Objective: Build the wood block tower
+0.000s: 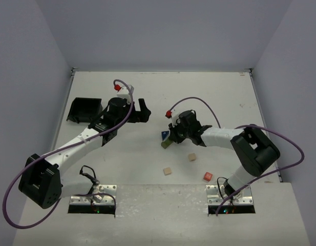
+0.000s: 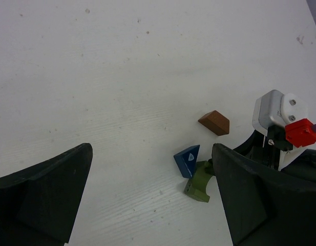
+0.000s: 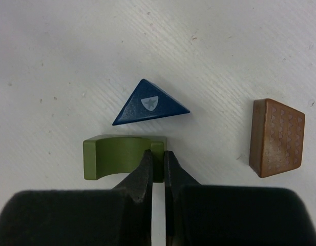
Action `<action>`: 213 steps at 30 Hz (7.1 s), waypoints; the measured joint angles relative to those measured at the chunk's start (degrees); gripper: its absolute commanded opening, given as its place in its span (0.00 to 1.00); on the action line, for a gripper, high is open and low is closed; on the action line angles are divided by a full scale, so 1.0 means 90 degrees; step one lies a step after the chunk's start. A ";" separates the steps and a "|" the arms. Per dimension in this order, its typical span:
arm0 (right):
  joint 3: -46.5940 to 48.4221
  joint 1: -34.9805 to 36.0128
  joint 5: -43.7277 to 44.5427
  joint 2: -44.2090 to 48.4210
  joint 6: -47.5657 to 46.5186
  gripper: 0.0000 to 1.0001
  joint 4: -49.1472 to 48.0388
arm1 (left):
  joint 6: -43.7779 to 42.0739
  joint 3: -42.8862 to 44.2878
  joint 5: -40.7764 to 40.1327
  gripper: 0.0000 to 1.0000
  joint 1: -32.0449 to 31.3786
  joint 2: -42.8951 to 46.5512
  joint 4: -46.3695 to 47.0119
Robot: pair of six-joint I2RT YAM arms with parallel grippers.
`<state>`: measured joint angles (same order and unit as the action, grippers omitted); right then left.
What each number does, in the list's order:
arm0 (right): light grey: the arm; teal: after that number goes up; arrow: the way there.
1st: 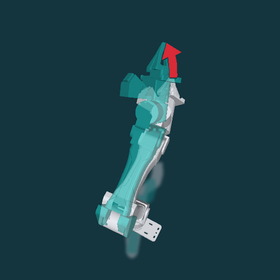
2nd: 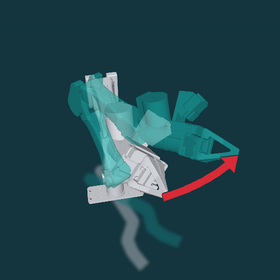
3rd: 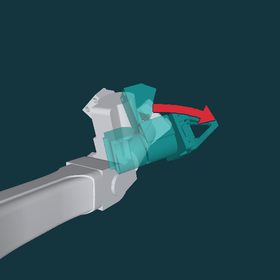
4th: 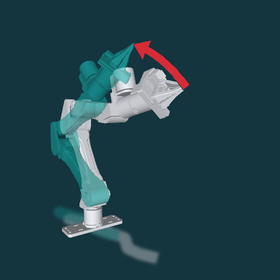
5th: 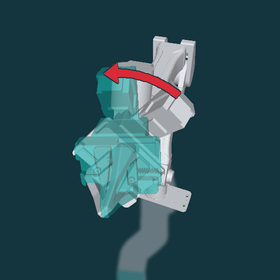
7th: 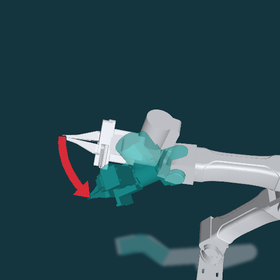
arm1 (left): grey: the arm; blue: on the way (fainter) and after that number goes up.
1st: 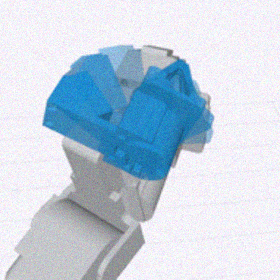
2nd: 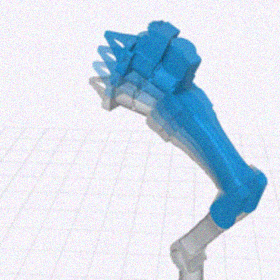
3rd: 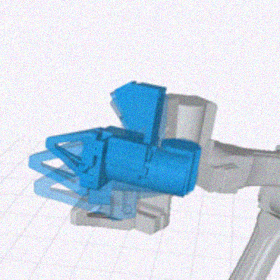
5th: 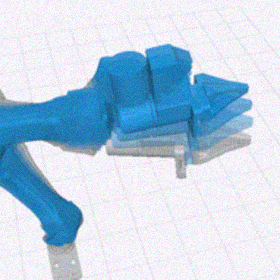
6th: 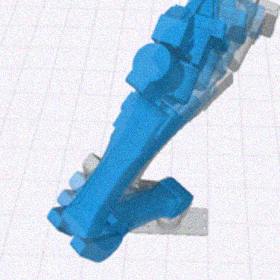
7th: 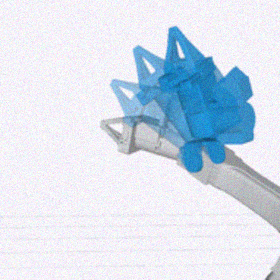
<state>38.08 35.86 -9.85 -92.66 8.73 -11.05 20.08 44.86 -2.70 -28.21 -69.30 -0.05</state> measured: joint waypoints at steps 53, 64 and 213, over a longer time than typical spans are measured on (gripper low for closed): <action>-0.2700 0.0044 -0.1582 0.3576 -0.0648 0.03 -0.6244 | 0.2966 -0.0750 0.7352 0.03 -0.0107 -0.1382 0.5186; -0.2677 0.0032 -0.1234 0.3841 -0.0561 0.71 -0.5236 | 0.2820 -0.0744 0.7217 0.00 -0.0138 -0.1382 0.4959; 0.0967 -0.0680 0.2006 -0.0621 -0.0398 0.23 0.0702 | 0.1132 -0.1426 0.1476 1.00 0.2103 0.1163 0.0986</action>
<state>46.78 29.74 8.21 -98.25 5.15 -4.73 30.26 32.03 10.59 -9.28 -58.83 8.82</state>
